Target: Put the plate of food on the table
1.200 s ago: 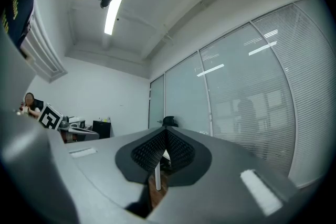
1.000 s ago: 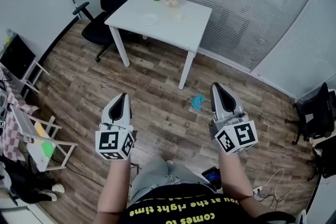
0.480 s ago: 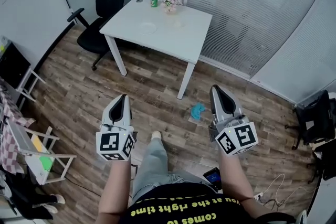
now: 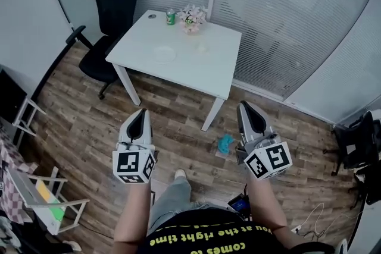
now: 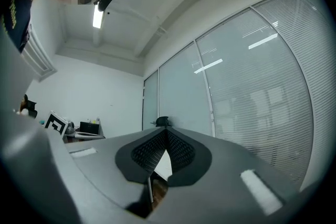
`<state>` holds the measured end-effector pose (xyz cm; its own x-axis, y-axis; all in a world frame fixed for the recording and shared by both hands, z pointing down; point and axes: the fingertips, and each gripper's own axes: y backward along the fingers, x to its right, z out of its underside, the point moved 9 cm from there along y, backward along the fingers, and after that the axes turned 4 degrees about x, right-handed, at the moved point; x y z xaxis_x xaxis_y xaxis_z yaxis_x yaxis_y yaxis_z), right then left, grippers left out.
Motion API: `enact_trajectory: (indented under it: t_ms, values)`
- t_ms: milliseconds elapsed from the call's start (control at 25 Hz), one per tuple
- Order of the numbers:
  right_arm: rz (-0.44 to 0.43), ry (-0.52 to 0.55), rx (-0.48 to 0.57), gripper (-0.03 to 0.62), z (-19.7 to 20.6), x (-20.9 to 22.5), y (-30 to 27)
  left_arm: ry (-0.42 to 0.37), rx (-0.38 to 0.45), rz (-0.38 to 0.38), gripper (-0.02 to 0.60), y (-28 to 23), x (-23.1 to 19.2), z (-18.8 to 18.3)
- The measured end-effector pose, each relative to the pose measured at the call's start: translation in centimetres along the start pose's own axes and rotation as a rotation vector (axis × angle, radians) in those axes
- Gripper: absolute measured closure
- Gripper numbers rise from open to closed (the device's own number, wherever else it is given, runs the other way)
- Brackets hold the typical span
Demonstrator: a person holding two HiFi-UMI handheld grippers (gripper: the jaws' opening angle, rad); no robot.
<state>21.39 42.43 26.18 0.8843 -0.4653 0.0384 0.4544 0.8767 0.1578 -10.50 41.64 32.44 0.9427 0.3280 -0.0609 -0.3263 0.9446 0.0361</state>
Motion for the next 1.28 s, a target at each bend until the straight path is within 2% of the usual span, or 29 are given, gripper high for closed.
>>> enact_trajectory:
  t_ms: [320, 560, 1280]
  values:
    - [0.012, -0.013, 0.004, 0.589, 1.1, 1.7, -7.2, 0.009, -0.001, 0.023, 0.581, -6.9, -3.9, 0.0]
    - [0.021, -0.023, 0.007, 0.589, 1.7, 2.7, -10.4, 0.023, -0.015, 0.039, 0.581, -10.4, -5.7, 1.0]
    - [0.038, -0.03, -0.014, 0.588, 3.4, 4.0, -16.8, 0.039, -0.046, 0.046, 0.581, -15.1, -10.3, 2.3]
